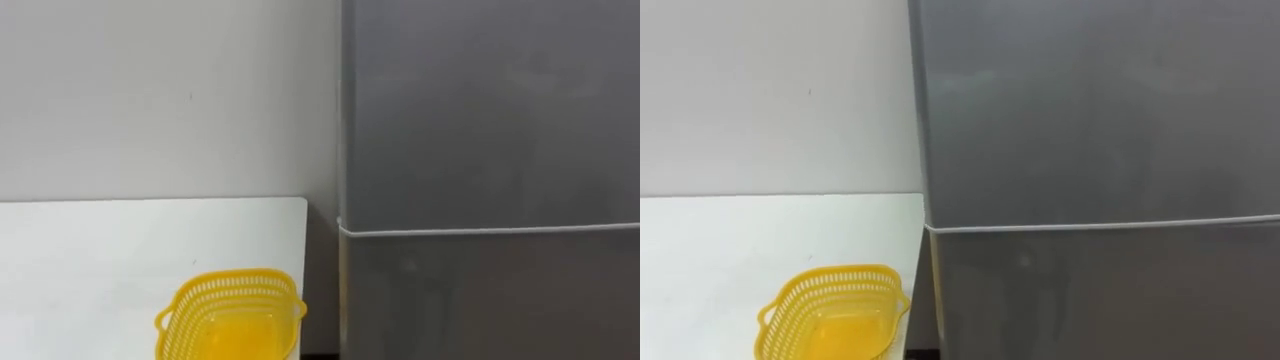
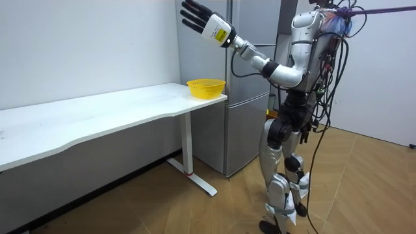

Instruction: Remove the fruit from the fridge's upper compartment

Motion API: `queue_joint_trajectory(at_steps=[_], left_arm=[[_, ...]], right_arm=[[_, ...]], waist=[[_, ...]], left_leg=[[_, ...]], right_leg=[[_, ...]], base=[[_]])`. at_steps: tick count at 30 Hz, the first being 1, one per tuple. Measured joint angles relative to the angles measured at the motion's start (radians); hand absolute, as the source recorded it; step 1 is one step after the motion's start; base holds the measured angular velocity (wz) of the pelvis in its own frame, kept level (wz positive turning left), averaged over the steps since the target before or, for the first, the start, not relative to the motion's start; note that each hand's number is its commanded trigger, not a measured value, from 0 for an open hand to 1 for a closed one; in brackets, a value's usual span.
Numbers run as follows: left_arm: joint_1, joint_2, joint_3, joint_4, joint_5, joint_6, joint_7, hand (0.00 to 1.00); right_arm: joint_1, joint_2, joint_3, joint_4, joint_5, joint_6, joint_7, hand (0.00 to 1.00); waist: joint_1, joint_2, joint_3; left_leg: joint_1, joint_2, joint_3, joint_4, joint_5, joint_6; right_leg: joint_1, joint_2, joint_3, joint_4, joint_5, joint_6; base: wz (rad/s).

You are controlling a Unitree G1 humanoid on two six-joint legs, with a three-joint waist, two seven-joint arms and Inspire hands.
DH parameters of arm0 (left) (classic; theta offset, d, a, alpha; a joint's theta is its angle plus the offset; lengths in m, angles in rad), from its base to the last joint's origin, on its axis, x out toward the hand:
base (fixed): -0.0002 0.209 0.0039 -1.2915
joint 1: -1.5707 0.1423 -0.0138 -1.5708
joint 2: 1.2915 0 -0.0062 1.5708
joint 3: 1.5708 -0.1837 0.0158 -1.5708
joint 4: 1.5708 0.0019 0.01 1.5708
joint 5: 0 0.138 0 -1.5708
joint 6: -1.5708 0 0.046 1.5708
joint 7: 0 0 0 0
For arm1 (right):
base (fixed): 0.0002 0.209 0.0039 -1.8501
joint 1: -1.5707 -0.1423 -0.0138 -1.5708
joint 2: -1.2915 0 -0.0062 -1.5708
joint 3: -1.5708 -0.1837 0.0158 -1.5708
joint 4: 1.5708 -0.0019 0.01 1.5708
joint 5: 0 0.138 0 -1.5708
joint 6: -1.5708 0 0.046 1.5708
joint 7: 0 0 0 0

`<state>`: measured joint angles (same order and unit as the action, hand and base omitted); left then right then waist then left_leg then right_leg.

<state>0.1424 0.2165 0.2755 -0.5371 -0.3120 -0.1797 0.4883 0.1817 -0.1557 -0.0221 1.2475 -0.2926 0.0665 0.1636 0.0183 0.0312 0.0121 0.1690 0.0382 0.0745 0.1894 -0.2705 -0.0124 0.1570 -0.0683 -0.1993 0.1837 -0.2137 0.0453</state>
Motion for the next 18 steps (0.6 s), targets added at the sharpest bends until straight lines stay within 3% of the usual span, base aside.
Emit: queue_joint_trajectory(at_steps=[3, 7, 12, 18], left_arm=[[-0.035, 0.012, -0.037, -0.001, -0.003, 0.001, -0.101, 0.0], [-0.055, 0.034, -0.081, -0.027, -0.058, 0.027, -0.237, 0.0], [-0.131, 0.035, -0.109, -0.051, -0.133, 0.067, -0.373, 0.0], [-0.185, 0.035, -0.141, -0.053, -0.15, 0.073, -0.524, 0.0]], right_arm=[[-0.016, -0.003, 0.001, 0.007, -0.007, -0.004, 0.004, 0.0], [-0.025, -0.002, 0.001, 0.033, -0.014, -0.001, 0.001, 0.0], [-0.025, -0.002, 0.001, 0.032, -0.032, -0.001, 0.004, 0.0], [-0.027, -0.004, 0.001, 0.033, -0.047, -0.002, -0.001, 0.0]], waist=[[-0.015, -0.003, 0.0036], [-0.038, 0.003, -0.0017], [-0.048, 0.01, -0.0067], [-0.06, 0.01, -0.0066]], left_leg=[[-0.003, 0.0, -0.003, 0.0, 0.0, 0.0], [-0.01, 0.0, 0.007, 0.001, 0.0, 0.0], [-0.008, 0.001, 0.008, -0.001, 0.0, 0.0], [-0.001, 0.001, 0.009, -0.002, 0.0, 0.0]], right_leg=[[-0.001, 0.0, -0.002, -0.001, 0.0, 0.0], [-0.014, 0.0, 0.004, 0.002, 0.0, 0.0], [-0.014, 0.0, 0.005, 0.002, 0.001, -0.001], [-0.007, 0.001, 0.006, 0.002, 0.001, -0.001]], base=[[0.03], [-0.04], [-0.02], [0.01]])
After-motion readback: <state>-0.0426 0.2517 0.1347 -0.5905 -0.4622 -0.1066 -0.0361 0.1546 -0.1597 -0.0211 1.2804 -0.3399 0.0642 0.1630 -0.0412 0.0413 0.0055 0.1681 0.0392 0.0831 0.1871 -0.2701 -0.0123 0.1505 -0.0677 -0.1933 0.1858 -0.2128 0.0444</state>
